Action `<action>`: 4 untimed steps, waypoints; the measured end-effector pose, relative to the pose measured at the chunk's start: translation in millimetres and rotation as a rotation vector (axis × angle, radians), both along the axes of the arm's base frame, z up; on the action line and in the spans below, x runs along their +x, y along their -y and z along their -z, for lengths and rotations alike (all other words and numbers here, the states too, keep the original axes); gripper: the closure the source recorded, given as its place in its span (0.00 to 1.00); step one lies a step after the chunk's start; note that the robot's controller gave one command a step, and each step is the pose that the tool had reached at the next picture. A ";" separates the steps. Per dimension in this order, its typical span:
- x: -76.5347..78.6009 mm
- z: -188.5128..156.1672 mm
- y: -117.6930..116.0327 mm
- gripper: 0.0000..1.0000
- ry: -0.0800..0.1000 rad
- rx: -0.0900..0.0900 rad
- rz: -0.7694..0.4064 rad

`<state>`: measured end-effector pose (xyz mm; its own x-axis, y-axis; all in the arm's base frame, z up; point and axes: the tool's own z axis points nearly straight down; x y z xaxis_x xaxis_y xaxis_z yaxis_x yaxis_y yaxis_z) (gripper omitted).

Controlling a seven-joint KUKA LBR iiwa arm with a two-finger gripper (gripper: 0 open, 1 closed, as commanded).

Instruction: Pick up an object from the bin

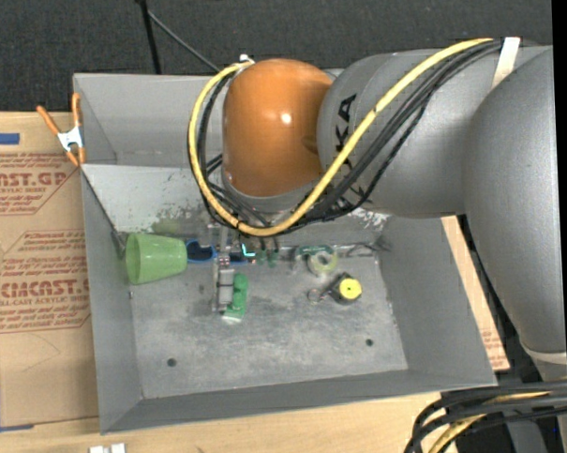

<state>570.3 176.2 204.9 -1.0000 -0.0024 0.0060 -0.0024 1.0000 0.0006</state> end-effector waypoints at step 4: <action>10.6 136.2 73.6 0.00 0.005 0.000 -0.672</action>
Offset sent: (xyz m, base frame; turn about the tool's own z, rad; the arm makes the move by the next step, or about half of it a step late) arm 0.0148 0.0511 -0.1349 -0.0608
